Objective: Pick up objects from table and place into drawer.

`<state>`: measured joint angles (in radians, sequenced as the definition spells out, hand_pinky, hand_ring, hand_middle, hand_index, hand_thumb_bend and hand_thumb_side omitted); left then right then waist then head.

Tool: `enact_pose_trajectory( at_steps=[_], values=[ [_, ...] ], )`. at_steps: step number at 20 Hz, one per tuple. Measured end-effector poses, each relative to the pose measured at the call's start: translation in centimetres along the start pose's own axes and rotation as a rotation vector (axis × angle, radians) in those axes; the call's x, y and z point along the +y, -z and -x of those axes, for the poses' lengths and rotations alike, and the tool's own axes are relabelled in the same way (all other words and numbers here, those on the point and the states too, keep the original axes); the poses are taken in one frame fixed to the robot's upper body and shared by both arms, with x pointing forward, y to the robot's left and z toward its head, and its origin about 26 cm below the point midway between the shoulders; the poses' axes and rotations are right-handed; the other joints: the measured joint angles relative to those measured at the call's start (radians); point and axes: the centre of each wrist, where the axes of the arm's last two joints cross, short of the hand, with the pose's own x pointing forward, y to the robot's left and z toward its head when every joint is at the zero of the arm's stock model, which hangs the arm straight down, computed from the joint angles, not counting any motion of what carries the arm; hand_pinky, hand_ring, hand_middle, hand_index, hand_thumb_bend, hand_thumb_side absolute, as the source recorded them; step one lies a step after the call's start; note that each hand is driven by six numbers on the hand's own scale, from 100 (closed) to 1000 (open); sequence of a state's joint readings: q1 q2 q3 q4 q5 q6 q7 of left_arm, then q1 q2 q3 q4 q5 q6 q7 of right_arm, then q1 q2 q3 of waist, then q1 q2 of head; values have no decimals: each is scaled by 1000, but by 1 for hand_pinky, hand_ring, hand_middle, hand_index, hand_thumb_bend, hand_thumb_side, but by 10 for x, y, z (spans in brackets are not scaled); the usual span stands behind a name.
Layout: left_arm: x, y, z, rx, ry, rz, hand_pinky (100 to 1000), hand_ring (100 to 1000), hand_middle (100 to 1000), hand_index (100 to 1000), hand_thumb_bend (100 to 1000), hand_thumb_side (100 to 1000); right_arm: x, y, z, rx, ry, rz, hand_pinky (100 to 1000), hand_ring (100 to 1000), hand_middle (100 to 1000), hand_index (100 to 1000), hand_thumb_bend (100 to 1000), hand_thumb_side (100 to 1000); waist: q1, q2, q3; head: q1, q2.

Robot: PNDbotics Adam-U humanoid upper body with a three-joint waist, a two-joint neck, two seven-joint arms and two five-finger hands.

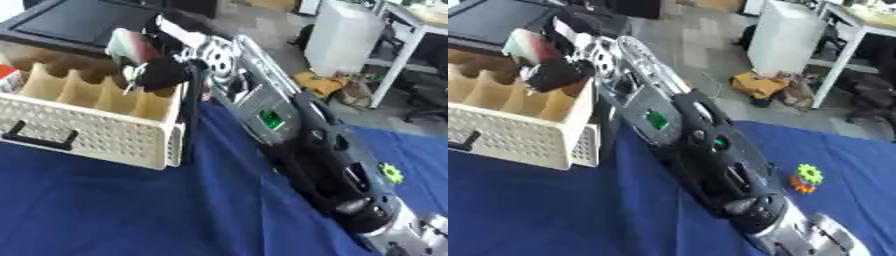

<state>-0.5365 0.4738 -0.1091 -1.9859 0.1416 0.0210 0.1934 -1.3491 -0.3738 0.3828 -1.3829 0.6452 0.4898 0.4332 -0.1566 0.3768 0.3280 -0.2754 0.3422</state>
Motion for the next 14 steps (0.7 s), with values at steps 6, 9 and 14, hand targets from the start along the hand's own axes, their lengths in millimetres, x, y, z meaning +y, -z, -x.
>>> enact_pose_trajectory(
  at_steps=[6, 9, 14],
  values=[
    [0, 0, 0, 3, 0, 3, 447, 186, 479, 782, 100, 956, -2, -1, -1, -25, -23, -11, 558, 598, 627, 805, 274, 562, 0, 0, -4, 0, 0],
    [-1, -1, 0, 6, -3, 7, 446, 187, 479, 782, 100, 955, -3, -2, -2, -33, -32, -13, 563, 606, 642, 822, 345, 559, 0, 0, -6, 0, 0],
    [-3, -1, 1, 8, -13, 8, 447, 187, 479, 782, 100, 955, -4, -2, -3, -40, -43, -24, 587, 647, 704, 854, 460, 512, 0, 0, -7, 0, 1]
  ],
)
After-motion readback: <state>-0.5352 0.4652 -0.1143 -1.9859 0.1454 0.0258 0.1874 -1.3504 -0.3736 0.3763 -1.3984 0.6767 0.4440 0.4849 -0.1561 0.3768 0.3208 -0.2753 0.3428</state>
